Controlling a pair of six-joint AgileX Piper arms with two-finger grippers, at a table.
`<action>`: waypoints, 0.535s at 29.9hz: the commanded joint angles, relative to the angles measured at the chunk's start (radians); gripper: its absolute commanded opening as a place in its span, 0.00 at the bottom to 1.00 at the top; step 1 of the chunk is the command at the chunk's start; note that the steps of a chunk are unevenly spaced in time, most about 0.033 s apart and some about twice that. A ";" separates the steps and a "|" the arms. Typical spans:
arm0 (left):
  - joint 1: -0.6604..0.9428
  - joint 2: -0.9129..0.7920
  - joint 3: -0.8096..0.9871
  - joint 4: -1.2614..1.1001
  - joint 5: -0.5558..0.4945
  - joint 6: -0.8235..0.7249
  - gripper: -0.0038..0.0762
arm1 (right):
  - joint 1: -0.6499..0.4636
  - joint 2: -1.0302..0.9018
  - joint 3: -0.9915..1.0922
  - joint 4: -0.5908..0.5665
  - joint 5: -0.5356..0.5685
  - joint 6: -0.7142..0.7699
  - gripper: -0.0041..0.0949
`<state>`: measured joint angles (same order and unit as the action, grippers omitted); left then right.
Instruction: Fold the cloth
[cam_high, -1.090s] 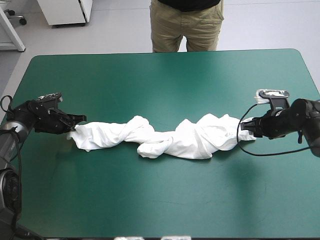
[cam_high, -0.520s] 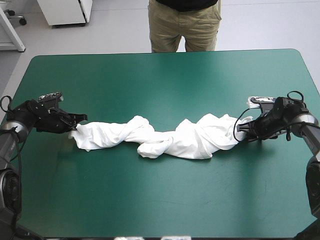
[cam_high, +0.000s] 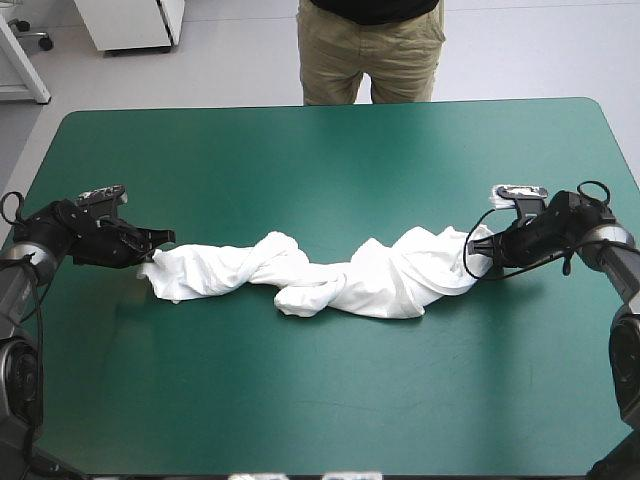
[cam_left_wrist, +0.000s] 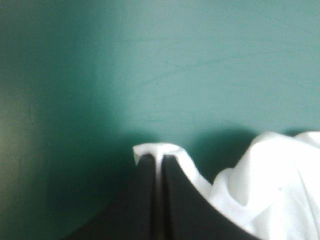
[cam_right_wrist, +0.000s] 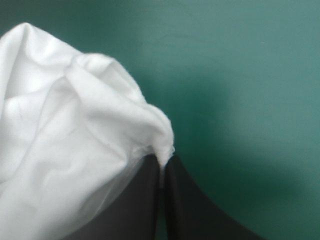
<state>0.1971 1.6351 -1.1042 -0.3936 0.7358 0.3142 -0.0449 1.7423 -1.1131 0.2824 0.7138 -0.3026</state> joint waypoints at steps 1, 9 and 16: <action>-0.006 -0.051 -0.022 -0.024 -0.018 0.003 0.04 | 0.002 -0.008 0.010 -0.004 -0.002 -0.005 0.03; -0.006 -0.183 -0.064 -0.031 -0.027 0.002 0.04 | 0.002 -0.287 -0.028 0.000 0.024 -0.002 0.03; -0.006 -0.307 -0.240 -0.067 0.068 -0.008 0.04 | 0.002 -0.515 -0.189 0.009 0.135 0.018 0.03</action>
<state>0.1971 1.4084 -1.2411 -0.4074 0.8024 0.3162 -0.0420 1.3303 -1.2064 0.2746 0.8384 -0.2901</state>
